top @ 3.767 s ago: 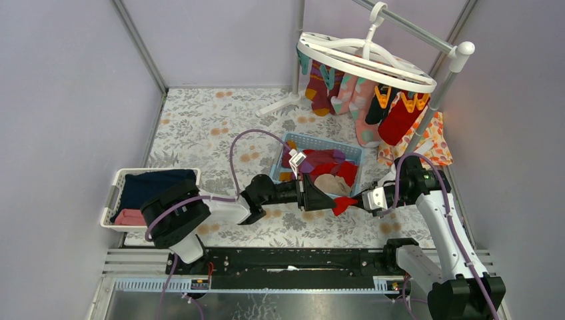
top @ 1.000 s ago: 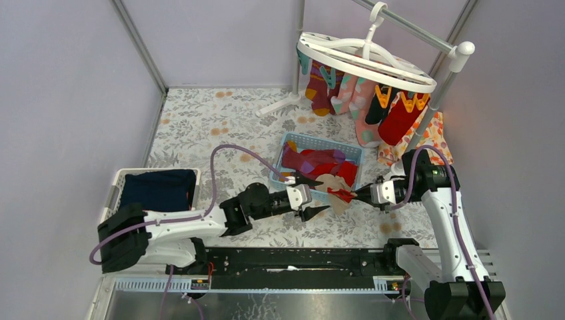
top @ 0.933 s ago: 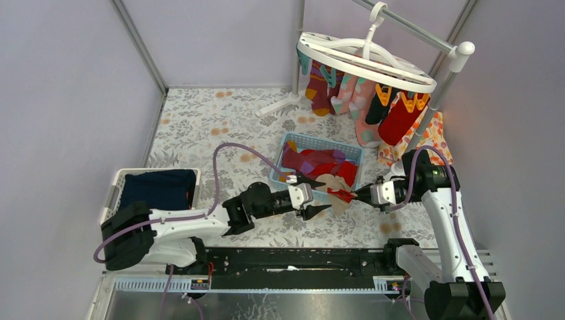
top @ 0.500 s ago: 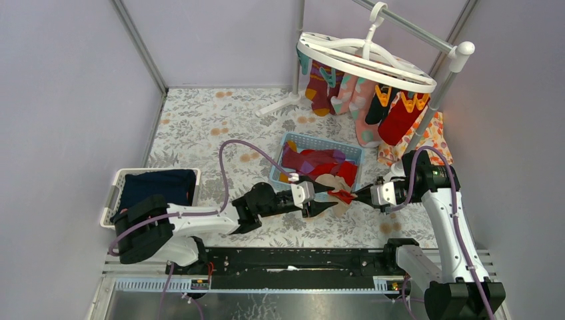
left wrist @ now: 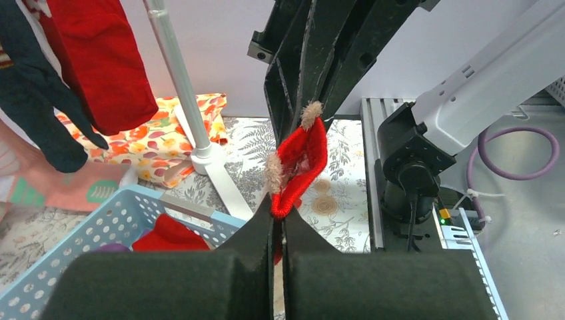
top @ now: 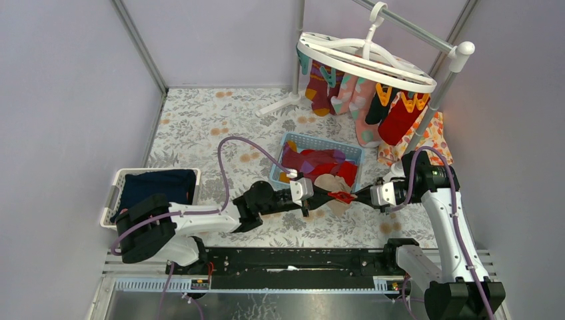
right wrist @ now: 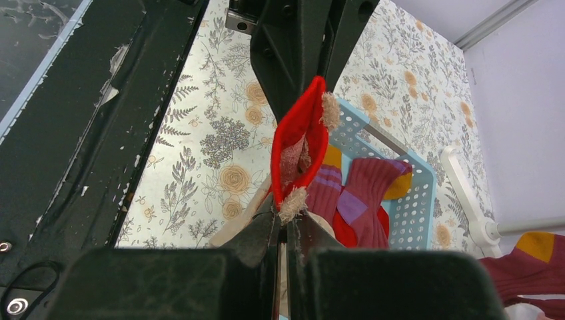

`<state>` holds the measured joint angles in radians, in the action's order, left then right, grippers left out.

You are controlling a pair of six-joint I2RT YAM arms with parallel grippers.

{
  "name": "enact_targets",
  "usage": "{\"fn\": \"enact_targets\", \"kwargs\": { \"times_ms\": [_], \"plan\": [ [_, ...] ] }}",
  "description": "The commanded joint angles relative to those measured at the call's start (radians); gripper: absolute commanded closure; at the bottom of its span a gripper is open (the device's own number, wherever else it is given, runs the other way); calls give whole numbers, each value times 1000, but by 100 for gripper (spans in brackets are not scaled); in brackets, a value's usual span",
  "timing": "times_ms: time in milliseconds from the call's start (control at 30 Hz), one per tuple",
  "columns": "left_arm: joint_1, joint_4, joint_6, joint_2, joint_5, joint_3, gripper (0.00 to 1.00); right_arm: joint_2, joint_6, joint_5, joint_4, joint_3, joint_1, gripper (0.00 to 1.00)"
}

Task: Clip the socks to the hanger
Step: Pick up the sock from the bin.

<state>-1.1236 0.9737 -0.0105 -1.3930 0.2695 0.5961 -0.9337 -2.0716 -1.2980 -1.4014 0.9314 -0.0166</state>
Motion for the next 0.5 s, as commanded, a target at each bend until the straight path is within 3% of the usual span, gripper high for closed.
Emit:
{"fn": "enact_targets", "kwargs": {
  "times_ms": [0,33,100,200,333,467],
  "plan": [
    [8,22,-28,6,40,34,100,7,-99,3,7,1,3,100],
    [8,-1,-47,17,36,36,100,8,-69,0,8,10,4,93],
    [0,-84,-144,47,-2,44,100,9,36,-1,13,47,4,69],
    [-20,-215,-315,103,-82,61,100,23,319,45,59,138,10,39],
    [-33,-338,-485,153,-146,114,100,37,788,188,217,255,67,31],
    [-46,-429,-546,165,-192,181,100,50,1091,362,343,326,106,28]
  ]
}}
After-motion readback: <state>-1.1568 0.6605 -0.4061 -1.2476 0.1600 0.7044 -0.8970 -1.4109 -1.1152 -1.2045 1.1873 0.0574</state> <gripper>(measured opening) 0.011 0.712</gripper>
